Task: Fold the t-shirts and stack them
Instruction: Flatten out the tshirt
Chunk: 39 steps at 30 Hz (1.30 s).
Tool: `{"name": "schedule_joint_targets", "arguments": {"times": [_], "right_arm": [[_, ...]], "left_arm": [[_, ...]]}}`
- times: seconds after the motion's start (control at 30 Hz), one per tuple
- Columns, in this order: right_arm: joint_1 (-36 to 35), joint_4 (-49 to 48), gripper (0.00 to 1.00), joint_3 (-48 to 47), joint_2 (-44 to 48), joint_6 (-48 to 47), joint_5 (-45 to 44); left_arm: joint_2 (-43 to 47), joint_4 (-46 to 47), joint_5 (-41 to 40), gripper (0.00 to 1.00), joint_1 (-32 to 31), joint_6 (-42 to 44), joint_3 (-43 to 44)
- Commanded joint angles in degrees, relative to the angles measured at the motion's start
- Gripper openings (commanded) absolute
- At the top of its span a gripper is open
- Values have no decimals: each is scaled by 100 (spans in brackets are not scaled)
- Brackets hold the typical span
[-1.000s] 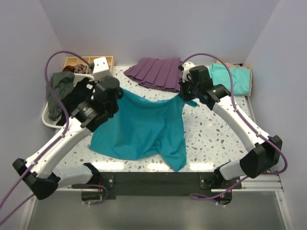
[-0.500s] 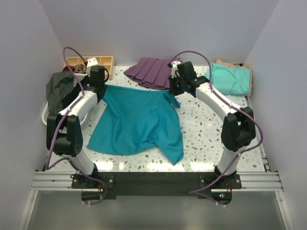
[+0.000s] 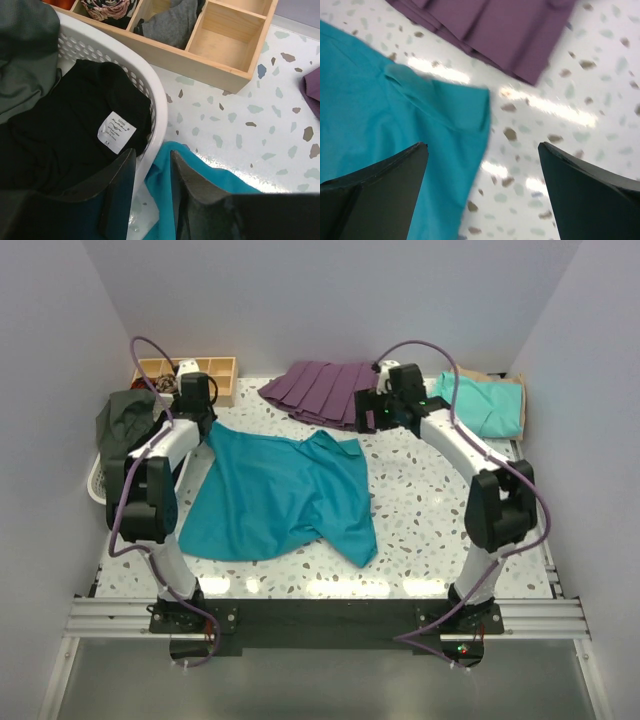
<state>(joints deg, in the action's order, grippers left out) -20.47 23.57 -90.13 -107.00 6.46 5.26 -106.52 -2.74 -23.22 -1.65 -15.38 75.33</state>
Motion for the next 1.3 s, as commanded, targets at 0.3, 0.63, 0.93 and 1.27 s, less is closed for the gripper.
{"name": "schedule_joint_targets", "arguments": {"times": [0.3, 0.63, 0.93, 1.27], "right_arm": [[508, -1099, 83, 2719, 990, 1066, 1722], [641, -2040, 63, 3167, 260, 1472, 2708], [711, -2919, 28, 3282, -374, 1982, 3482], [816, -1270, 0, 3037, 1241, 946, 1853]], "left_arm": [[1326, -149, 353, 51, -1654, -764, -527], [1406, 186, 635, 50, -1795, -1160, -1969], [782, 555, 652, 47, -1804, -1283, -2189], [185, 828, 407, 46, -1777, -1196, -2286]]}}
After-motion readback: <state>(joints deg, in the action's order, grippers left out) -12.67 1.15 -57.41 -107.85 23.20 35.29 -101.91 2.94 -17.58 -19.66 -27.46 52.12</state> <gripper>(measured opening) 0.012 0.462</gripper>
